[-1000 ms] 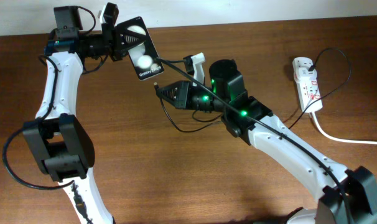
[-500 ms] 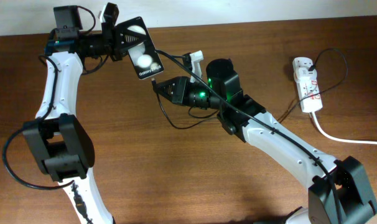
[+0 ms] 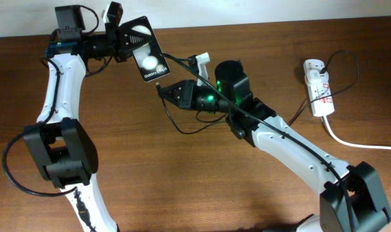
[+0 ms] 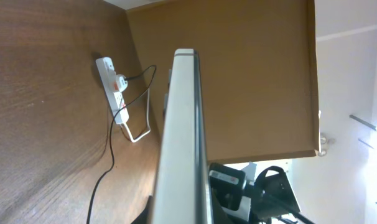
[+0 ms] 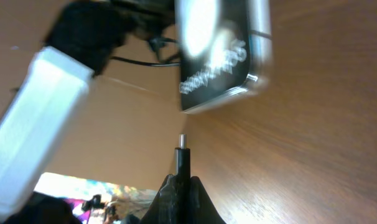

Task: Plug charger to phone and switch on socket
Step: 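Move the USB-C plug with the right gripper under the phone's bottom port, then lower the phone with the left gripper onto the upright USB-C plug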

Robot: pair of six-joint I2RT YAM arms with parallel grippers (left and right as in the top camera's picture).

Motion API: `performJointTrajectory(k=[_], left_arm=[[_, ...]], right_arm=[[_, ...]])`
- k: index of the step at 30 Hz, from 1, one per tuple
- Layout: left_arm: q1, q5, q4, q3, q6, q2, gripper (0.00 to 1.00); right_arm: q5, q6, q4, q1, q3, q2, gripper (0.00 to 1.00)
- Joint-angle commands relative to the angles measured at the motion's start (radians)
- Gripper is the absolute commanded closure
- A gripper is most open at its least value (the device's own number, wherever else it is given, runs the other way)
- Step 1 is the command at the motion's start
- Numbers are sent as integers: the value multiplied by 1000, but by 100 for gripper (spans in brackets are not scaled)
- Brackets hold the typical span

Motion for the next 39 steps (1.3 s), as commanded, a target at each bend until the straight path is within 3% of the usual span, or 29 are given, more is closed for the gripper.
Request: performJointTrajectory(k=[1,10,19,39], left_arm=[[2,42,6,13,-9,5,100],[2,42,6,13,-9,5,100],[1,42,6,13,-8,5,100],[-14,42,5,13,-2,5,100]], right_arm=[[-87,-24,72,-34,-45,2,96],[-90,-16,144,-48,-96,4,96],[-149,135,360,-46,-97,101,96],[-139,133,369,-68,-96,106,96]])
